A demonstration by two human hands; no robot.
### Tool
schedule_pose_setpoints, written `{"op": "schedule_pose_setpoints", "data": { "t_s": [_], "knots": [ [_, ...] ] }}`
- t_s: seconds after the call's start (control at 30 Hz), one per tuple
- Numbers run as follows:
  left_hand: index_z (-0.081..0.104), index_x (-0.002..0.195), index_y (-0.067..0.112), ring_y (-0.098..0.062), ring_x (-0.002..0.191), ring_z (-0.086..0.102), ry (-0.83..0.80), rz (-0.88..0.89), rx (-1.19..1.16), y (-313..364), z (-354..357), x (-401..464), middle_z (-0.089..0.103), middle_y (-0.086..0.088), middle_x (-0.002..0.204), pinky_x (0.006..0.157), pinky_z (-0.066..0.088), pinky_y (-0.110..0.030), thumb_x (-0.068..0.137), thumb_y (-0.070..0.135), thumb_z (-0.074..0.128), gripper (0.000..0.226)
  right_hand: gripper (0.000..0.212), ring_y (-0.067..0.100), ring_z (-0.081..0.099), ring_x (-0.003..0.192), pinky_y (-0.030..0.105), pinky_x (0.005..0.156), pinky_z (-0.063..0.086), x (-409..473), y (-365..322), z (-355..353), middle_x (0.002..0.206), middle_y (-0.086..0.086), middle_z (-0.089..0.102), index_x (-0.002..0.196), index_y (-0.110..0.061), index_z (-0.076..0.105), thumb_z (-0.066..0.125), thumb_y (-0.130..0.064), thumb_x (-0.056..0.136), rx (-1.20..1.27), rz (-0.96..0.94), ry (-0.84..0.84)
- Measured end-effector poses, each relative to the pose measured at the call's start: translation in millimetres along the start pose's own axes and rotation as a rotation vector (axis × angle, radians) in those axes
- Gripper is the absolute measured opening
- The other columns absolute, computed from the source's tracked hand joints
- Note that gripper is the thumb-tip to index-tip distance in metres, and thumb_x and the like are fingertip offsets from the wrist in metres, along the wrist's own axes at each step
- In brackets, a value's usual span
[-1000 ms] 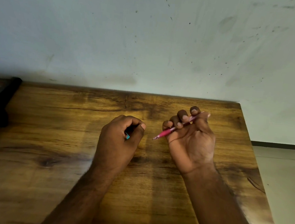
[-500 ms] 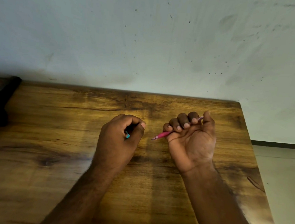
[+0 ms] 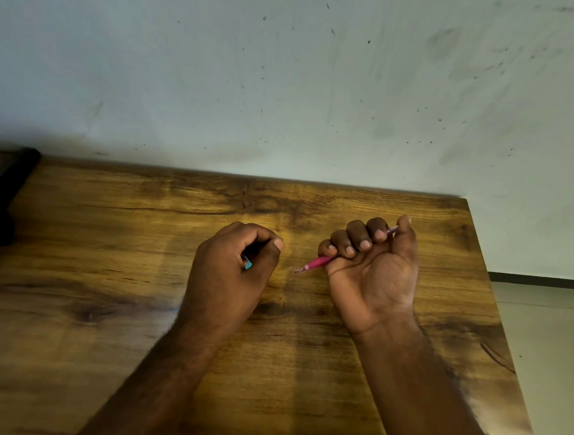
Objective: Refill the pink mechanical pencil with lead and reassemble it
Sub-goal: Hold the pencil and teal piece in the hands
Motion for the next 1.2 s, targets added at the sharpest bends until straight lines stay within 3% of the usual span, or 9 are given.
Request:
{"op": "schedule_pose_setpoints", "data": {
  "t_s": [0.07,0.23,0.4,0.57,0.73,0.9,1.1,1.2],
  "knots": [
    [0.075,0.094,0.023,-0.001,0.084,0.064,-0.005,-0.005,0.003,0.5,0.1,-0.2,0.068,0.017,0.086,0.07,0.05,-0.014,0.094,0.028,0.068,0.009,0.051,0.014,0.03,0.056,0.033,0.062,0.031,-0.4,0.1,0.8,0.06,-0.002,0.033,0.065,-0.021,0.043,0.04,-0.058,0.1,0.007,0.005,-0.004],
    [0.075,0.095,0.023,0.002,0.084,0.063,-0.007,-0.01,0.006,1.1,0.7,-1.1,0.068,0.016,0.086,0.07,0.051,-0.016,0.093,0.028,0.068,0.009,0.046,0.014,0.029,0.057,0.034,0.062,0.03,0.2,0.4,-1.0,0.06,-0.003,0.033,0.064,-0.022,0.043,0.04,-0.046,0.103,0.004,0.004,-0.008],
    [0.075,0.094,0.023,0.0,0.082,0.063,-0.007,-0.018,-0.008,-0.1,0.9,-1.1,0.068,0.015,0.085,0.072,0.055,-0.024,0.093,0.028,0.069,0.009,0.05,0.015,0.029,0.056,0.033,0.062,0.03,-0.1,0.4,-0.2,0.059,-0.002,0.031,0.065,-0.021,0.041,0.043,-0.059,0.097,0.015,0.011,-0.01],
    [0.075,0.093,0.022,-0.002,0.082,0.064,-0.003,-0.006,-0.013,-0.3,0.6,-1.0,0.068,0.014,0.085,0.072,0.056,-0.029,0.093,0.027,0.069,0.008,0.046,0.014,0.027,0.057,0.034,0.062,0.029,0.4,0.1,-2.4,0.059,-0.004,0.031,0.063,-0.022,0.041,0.04,-0.046,0.103,0.01,0.012,-0.008],
    [0.075,0.093,0.022,-0.002,0.081,0.064,-0.005,-0.003,-0.016,0.4,0.2,-1.1,0.068,0.014,0.085,0.072,0.056,-0.03,0.093,0.028,0.068,0.01,0.054,0.015,0.029,0.056,0.033,0.061,0.03,-0.7,0.7,0.1,0.058,-0.002,0.031,0.064,-0.021,0.041,0.041,-0.063,0.098,0.02,0.024,-0.006],
    [0.075,0.094,0.022,-0.002,0.082,0.064,-0.004,-0.002,-0.012,0.1,0.3,-0.6,0.068,0.014,0.085,0.072,0.057,-0.031,0.093,0.028,0.068,0.009,0.047,0.015,0.026,0.056,0.034,0.061,0.028,0.8,0.2,-2.1,0.057,-0.004,0.03,0.062,-0.022,0.038,0.039,-0.044,0.103,0.01,0.016,-0.01],
    [0.075,0.093,0.023,-0.002,0.081,0.064,-0.004,-0.009,-0.016,-0.1,0.4,-1.0,0.068,0.015,0.084,0.071,0.057,-0.031,0.093,0.027,0.069,0.007,0.054,0.015,0.025,0.056,0.033,0.061,0.029,-2.9,0.5,1.4,0.056,-0.002,0.028,0.061,-0.02,0.038,0.047,-0.063,0.092,0.017,0.022,-0.02],
    [0.075,0.093,0.023,-0.002,0.08,0.064,-0.007,-0.006,-0.004,0.7,0.3,-0.9,0.068,0.015,0.083,0.07,0.056,-0.03,0.093,0.028,0.068,0.008,0.053,0.015,0.024,0.055,0.033,0.061,0.029,-2.7,-0.2,0.4,0.054,-0.002,0.027,0.058,-0.02,0.036,0.045,-0.053,0.099,0.0,0.008,0.003]
  ]
}}
Point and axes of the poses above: each hand's wrist, its own x-axis towards the middle knuckle, its own z-axis out of the palm, y = z × x, the point moved 3 cm from there along x, towards the middle knuckle
